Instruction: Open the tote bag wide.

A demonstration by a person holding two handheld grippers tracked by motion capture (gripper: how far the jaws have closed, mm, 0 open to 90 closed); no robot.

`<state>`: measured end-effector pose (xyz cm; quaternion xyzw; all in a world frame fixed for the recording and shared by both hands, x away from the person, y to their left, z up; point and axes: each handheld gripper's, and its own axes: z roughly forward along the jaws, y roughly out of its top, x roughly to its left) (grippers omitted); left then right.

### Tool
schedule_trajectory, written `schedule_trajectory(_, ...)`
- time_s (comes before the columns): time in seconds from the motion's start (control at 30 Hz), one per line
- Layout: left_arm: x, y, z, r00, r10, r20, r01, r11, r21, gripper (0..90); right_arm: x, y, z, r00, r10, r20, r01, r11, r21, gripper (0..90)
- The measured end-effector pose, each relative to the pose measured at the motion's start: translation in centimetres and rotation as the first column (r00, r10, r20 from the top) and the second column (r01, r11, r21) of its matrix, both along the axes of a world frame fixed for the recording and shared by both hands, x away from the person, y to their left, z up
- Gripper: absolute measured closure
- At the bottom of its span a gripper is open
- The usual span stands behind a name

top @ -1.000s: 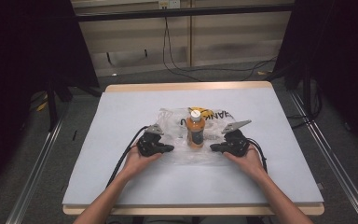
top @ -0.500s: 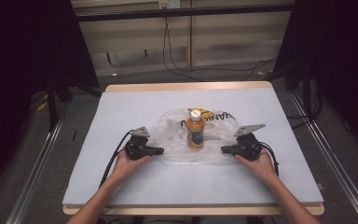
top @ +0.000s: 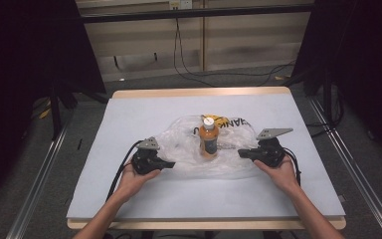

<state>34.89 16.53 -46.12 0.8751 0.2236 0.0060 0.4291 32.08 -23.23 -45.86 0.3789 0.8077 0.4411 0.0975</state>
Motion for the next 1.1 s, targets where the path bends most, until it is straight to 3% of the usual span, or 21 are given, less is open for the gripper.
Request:
schedule_trajectory(0.13,-0.8,-0.5,1.2,0.9994,-0.027,0.021,0.028,0.9992,-0.028,90.0,0.2,-0.1,1.4,0.9997,0.001,0.025,-0.001,1.000,0.029,90.0)
schedule_trajectory(0.2,-1.3,-0.7,2.0,0.9990,-0.040,0.020,0.041,0.9974,-0.059,90.0,0.4,-0.1,2.9,0.9987,0.001,0.050,-0.003,0.999,0.045,90.0)
schedule_trajectory(0.27,-1.6,-0.6,2.3,0.9984,-0.050,0.028,0.051,0.9970,-0.057,90.0,0.3,-0.1,3.2,0.9984,0.001,0.056,-0.004,0.999,0.051,90.0)
schedule_trajectory(0.37,-2.6,-0.2,3.0,0.9972,-0.063,0.040,0.066,0.9952,-0.072,90.0,0.1,-0.3,5.0,0.9963,0.014,0.084,-0.020,0.997,0.068,90.0)
schedule_trajectory(0.5,-3.4,-0.7,3.7,0.9952,-0.087,0.046,0.091,0.9903,-0.105,90.0,-0.1,-0.4,6.5,0.9939,0.017,0.109,-0.026,0.996,0.080,90.0)
schedule_trajectory(0.53,-3.9,-1.3,4.4,0.9910,-0.120,0.060,0.126,0.9860,-0.110,90.0,-0.2,-0.4,6.8,0.9933,0.016,0.114,-0.025,0.996,0.080,90.0)
schedule_trajectory(0.67,-4.2,-2.6,5.5,0.9863,-0.143,0.082,0.153,0.9799,-0.128,90.0,-0.8,-0.6,7.6,0.9911,0.018,0.132,-0.030,0.995,0.090,90.0)
schedule_trajectory(0.8,-4.2,-3.1,6.1,0.9851,-0.146,0.091,0.159,0.9754,-0.153,90.0,-1.5,-0.8,7.5,0.9918,0.026,0.125,-0.040,0.993,0.108,90.0)
schedule_trajectory(0.83,-4.0,-3.3,6.3,0.9860,-0.140,0.091,0.153,0.9747,-0.163,90.0,-2.5,-0.9,6.7,0.9921,0.037,0.119,-0.051,0.993,0.108,90.0)
schedule_trajectory(0.97,-3.0,-4.1,6.8,0.9879,-0.123,0.094,0.140,0.9697,-0.200,90.0,-4.1,-1.3,5.2,0.9939,0.050,0.098,-0.059,0.994,0.094,90.0)
schedule_trajectory(1.1,-2.1,-5.9,7.2,0.9870,-0.126,0.100,0.144,0.9701,-0.196,90.0,-5.4,-2.3,3.9,0.9960,0.034,0.083,-0.042,0.994,0.100,90.0)
